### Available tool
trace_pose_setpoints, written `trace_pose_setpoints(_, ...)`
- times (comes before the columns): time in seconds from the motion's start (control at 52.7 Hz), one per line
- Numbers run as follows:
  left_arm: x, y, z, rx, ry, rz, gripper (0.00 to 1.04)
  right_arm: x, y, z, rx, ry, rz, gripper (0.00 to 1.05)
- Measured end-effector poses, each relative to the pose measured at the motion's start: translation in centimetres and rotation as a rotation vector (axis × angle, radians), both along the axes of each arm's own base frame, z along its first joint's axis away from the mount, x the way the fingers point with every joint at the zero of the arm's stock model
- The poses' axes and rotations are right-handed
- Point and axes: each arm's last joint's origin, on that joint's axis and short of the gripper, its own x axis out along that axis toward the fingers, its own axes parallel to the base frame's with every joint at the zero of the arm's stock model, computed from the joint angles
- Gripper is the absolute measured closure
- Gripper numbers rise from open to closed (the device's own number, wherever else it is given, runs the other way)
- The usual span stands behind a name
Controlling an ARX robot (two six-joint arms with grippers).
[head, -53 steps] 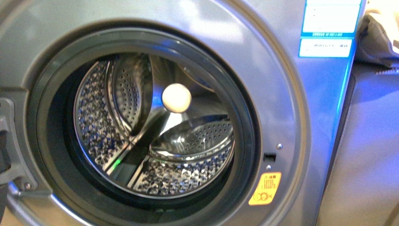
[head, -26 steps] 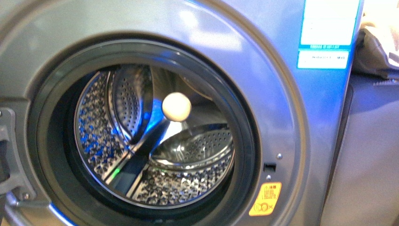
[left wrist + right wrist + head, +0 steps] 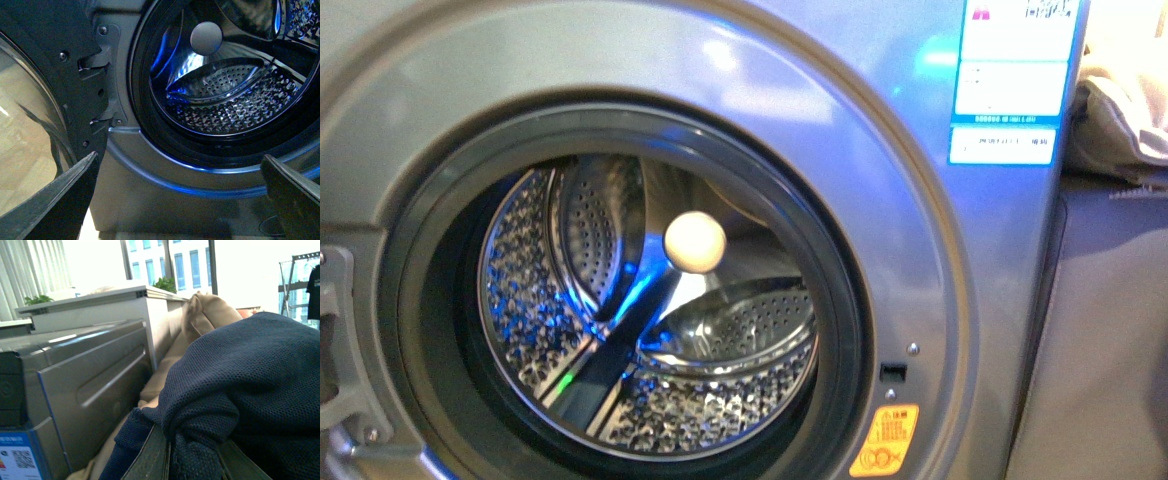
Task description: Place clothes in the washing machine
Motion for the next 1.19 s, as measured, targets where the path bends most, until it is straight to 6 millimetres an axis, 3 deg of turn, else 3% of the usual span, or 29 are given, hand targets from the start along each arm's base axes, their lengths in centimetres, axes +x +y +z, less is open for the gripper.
trace_pose_setpoints(0.114,0.0,0.0,0.0,0.000,0.000,0.000,0.07,-0.6,3.4,3.4,-0.037,-0.089,0.053,0.96)
trace_pose_setpoints(0.266,0.0,0.0,0.0,0.000,0.000,0.000,0.07,-1.3,7.4,5.5,-0.057,-0.129,0.148,0.96)
trace_pose_setpoints(0.797,0.0,0.0,0.0,0.000,0.000,0.000,0.07,-2.1,21.5,7.8,-0.144,-0.113,0.543,0.96)
trace_pose_setpoints(1.195,0.0,0.0,0.0,0.000,0.000,0.000,0.07,-1.5,27.5,7.4,-0.191,-0.082,0.639,0.96)
